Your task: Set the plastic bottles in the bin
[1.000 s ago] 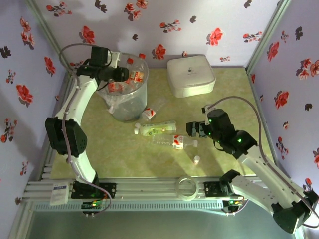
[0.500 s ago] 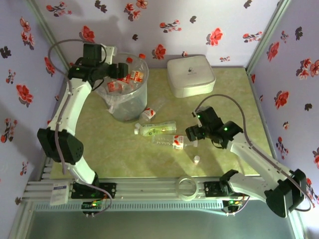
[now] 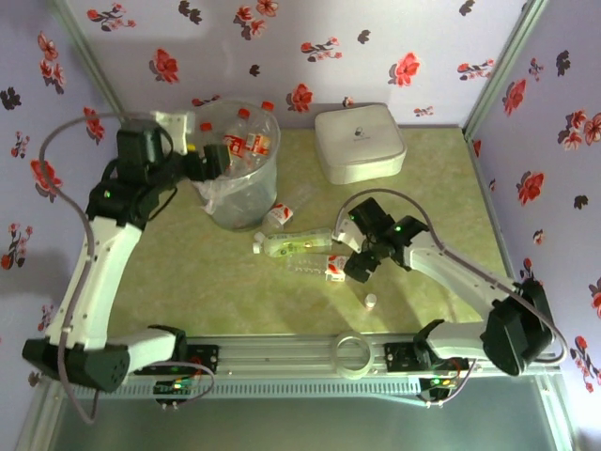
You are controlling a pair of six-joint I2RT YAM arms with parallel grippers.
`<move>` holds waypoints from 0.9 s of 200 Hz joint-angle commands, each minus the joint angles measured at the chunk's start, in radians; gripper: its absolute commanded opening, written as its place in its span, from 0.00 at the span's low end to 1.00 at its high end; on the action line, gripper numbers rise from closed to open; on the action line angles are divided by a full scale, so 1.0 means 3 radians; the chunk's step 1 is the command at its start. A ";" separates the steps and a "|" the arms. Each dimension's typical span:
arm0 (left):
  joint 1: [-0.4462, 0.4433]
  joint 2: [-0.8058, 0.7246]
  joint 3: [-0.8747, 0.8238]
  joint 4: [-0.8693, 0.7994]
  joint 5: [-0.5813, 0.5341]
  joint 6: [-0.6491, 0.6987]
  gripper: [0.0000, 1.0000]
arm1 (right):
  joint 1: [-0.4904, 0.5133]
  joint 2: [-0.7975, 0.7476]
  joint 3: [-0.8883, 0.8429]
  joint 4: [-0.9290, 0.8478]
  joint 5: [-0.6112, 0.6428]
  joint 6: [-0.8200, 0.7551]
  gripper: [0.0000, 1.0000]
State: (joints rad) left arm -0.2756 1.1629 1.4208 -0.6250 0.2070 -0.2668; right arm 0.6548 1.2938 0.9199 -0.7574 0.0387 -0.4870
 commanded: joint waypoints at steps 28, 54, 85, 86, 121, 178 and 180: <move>-0.0060 -0.0531 -0.0603 0.0248 0.0257 -0.0581 0.85 | 0.0042 0.0416 0.0066 0.0078 -0.0337 -0.0619 0.94; -0.0061 -0.0653 -0.0709 0.0306 0.0134 -0.0603 0.85 | 0.0039 0.0650 0.0026 0.0339 -0.0308 -0.0650 0.94; -0.0059 -0.0620 -0.0666 0.0350 0.0128 -0.0634 0.85 | 0.0042 0.0933 0.0027 0.0542 -0.0341 -0.0664 0.94; -0.0061 -0.0622 -0.0663 0.0350 0.0128 -0.0637 0.85 | 0.0042 0.0941 0.0027 0.0544 -0.0340 -0.0663 0.94; -0.0055 -0.0649 -0.0580 0.0300 0.0046 -0.0611 0.84 | 0.0042 0.1050 0.0078 0.0482 -0.0412 -0.0602 0.89; -0.0050 -0.0714 -0.0572 0.0217 -0.0025 -0.0573 0.84 | 0.0042 0.0768 0.0098 0.0257 -0.0501 -0.0550 0.75; -0.0048 -0.0716 -0.0569 0.0217 -0.0032 -0.0573 0.84 | 0.0042 0.0755 0.0099 0.0250 -0.0492 -0.0552 0.75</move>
State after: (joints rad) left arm -0.2901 0.9649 1.2182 -0.5606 0.2207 -0.4397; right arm 0.6621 1.5803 0.9276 -0.6312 -0.0948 -0.6514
